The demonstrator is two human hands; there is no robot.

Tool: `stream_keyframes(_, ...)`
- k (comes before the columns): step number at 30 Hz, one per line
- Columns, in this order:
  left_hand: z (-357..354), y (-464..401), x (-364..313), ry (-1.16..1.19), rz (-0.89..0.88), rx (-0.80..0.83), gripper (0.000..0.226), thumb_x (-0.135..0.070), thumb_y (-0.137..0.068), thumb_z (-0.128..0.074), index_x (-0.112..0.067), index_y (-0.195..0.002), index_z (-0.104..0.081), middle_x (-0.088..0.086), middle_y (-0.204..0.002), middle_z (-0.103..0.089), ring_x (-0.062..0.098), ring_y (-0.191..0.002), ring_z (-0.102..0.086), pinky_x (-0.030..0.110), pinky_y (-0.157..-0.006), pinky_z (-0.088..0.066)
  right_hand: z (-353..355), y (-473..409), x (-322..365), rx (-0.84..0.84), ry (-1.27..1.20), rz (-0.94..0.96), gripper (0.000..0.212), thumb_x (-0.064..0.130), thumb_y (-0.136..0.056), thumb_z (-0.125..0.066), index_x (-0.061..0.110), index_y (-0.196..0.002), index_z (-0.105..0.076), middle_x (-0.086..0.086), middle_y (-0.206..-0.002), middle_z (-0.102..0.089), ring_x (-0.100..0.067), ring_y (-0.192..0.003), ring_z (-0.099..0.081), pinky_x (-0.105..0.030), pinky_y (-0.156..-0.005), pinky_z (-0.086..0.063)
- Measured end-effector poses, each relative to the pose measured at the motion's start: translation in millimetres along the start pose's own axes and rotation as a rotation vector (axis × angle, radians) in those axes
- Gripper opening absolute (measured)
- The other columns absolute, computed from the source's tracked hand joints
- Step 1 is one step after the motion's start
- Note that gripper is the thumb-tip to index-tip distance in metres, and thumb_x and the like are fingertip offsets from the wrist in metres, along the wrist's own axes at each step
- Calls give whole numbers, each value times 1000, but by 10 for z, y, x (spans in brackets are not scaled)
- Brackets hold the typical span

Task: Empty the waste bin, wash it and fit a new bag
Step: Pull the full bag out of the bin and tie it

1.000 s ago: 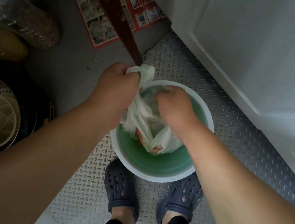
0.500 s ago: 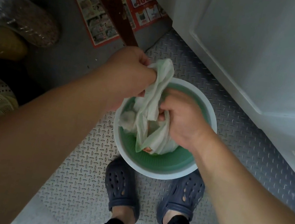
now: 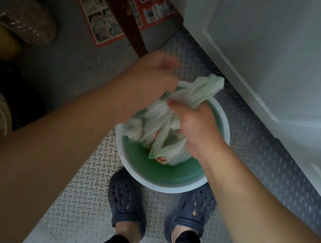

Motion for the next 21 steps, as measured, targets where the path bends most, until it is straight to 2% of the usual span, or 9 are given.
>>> stream_keyframes(4,-227,104,411,-36,-79,144,81,-18,-74,-74,-39,-144,-38,-23,-126,-52,-10,-108,-56,18,-84,-51,55,-15,-78,-23,-279,-153,34,20,-84,-66,-1,-111,-69,-23,-106,-72,-40,-100,-69,-57,-94,-52)
stream_keyframes(8,-408,166,518,-147,-188,83,99,-29,-75,-84,-31,-152,-22,-35,-116,-43,-36,-97,-43,-11,-73,-35,69,1,-77,10,-438,-194,19,11,-88,-60,2,-102,-71,-19,-97,-74,-34,-94,-72,-47,-88,-57)
stream_keyframes(11,-395,166,553,-140,-175,-90,87,-32,-75,-83,-25,-145,-32,-27,-110,-53,-17,-94,-57,-2,-70,-45,47,13,-1,52,-409,-132,19,7,-90,-60,-1,-105,-68,-21,-99,-72,-35,-95,-71,-45,-89,-57)
stream_keyframes(13,-390,169,562,-165,-173,-176,64,-32,-78,-80,-23,-132,-47,-18,-106,-62,-2,-94,-63,13,-72,-50,23,23,26,85,-421,-130,32,22,-91,-63,-1,-113,-66,-21,-107,-71,-33,-102,-69,-44,-93,-55)
stream_keyframes(16,-435,169,589,-178,-154,-207,39,-34,-84,-72,-26,-119,-56,-14,-101,-66,2,-90,-63,21,-73,-51,61,-5,-13,56,-505,-196,56,49,-88,-55,2,-115,-67,-17,-105,-69,-28,-97,-68,-39,-87,-56)
stream_keyframes(17,-439,168,604,-164,-143,-214,30,-34,-88,-68,-25,-115,-59,-12,-99,-67,5,-88,-64,25,-73,-53,91,-22,-37,36,-500,-200,52,45,-86,-53,2,-111,-66,-16,-97,-66,-28,-88,-64,-37,-79,-55)
stream_keyframes(19,-410,163,632,-142,-122,-239,16,-30,-95,-59,-22,-107,-65,-8,-93,-70,9,-82,-66,33,-72,-56,163,-46,-78,-27,-395,-180,27,20,-76,-52,1,-91,-65,-9,-73,-59,-20,-63,-53,-28,-56,-44)
stream_keyframes(20,-387,157,645,-129,-117,-249,15,-27,-98,-55,-21,-106,-66,-6,-91,-71,10,-81,-67,36,-73,-57,184,-47,-83,-58,-296,-153,17,7,-75,-50,2,-79,-66,-5,-63,-59,-16,-54,-51,-26,-50,-40)
stream_keyframes(21,-364,155,653,-115,-116,-252,17,-24,-99,-52,-20,-105,-68,-5,-91,-72,10,-82,-68,38,-75,-58,205,-57,-84,-82,-193,-111,24,-3,-78,-48,5,-76,-70,-4,-59,-62,-14,-49,-54,-26,-48,-41)
Point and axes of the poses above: each hand's wrist, its own y-axis away from the middle knuckle, its own z-axis out of the back of the hand, x = y × z, the point moved 8 cm from there along -y, towards the middle knuckle
